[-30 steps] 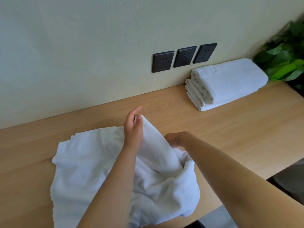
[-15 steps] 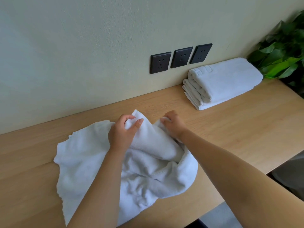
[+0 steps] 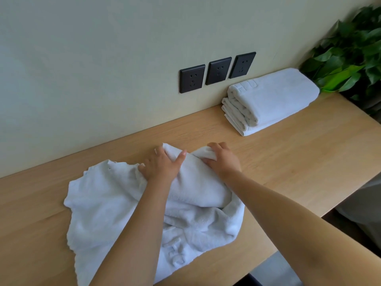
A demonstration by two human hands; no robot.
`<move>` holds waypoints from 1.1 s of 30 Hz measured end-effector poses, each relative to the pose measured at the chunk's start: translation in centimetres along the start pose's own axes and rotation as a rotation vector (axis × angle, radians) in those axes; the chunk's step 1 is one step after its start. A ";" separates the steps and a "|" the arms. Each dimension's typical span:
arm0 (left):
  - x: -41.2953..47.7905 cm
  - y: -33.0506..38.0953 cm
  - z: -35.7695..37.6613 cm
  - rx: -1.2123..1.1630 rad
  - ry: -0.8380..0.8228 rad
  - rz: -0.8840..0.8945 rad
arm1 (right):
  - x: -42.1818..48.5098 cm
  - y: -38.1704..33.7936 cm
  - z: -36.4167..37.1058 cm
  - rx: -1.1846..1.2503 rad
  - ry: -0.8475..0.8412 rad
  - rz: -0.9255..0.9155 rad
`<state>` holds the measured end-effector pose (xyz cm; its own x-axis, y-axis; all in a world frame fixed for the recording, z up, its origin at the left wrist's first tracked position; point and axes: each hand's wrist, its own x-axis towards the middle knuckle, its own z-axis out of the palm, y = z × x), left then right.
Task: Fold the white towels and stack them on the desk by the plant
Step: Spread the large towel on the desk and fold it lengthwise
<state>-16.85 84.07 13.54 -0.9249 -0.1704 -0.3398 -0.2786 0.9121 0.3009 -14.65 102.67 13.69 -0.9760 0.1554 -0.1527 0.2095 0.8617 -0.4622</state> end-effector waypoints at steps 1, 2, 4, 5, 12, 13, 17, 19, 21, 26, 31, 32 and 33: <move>-0.2 0.3 0.6 0.007 -0.014 0.035 | 0.1 0.1 -0.6 0.020 0.049 -0.053; -0.6 0.3 1.1 0.031 -0.007 0.063 | 0.2 0.3 -1.2 0.071 0.101 -0.075; -1.1 -0.2 2.0 0.057 0.044 0.096 | 0.4 0.7 -2.2 0.189 0.212 -0.059; -1.1 -0.5 2.3 0.056 0.064 0.099 | 0.4 1.0 -2.6 0.239 0.268 -0.021; 0.7 -1.4 3.4 0.075 0.043 0.013 | -0.4 7.2 -3.7 0.301 0.346 0.548; 0.7 -0.8 3.4 0.085 0.063 0.011 | -0.5 7.5 -3.5 0.157 0.280 0.568; -0.2 2.9 4.1 -0.098 0.204 0.338 | -0.8 6.1 -1.8 -0.243 0.303 0.066; -0.9 3.8 5.7 -0.074 0.012 0.487 | -1.3 5.3 0.6 -0.317 0.094 -0.179; -1.3 3.5 7.2 0.092 -0.175 0.468 | -2.6 5.3 3.3 -0.327 -0.226 -0.110; -1.3 2.2 7.5 0.373 -0.384 0.455 | -5.3 5.9 5.4 -0.272 -0.124 -0.059; -1.9 0.7 6.4 0.438 -0.569 0.569 | -3.4 5.8 4.4 -0.227 0.149 -0.093; -2.0 0.4 6.2 0.426 -0.595 0.595 | -2.4 5.5 4.1 -0.203 0.154 -0.086; -2.1 0.3 6.0 0.417 -0.620 0.619 | -1.4 5.1 3.9 -0.169 0.122 -0.074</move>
<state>-13.41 86.93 9.01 -0.5429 0.5022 -0.6731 0.4364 0.8535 0.2848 -12.01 104.94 8.11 -0.9905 0.1373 -0.0125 0.1342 0.9398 -0.3141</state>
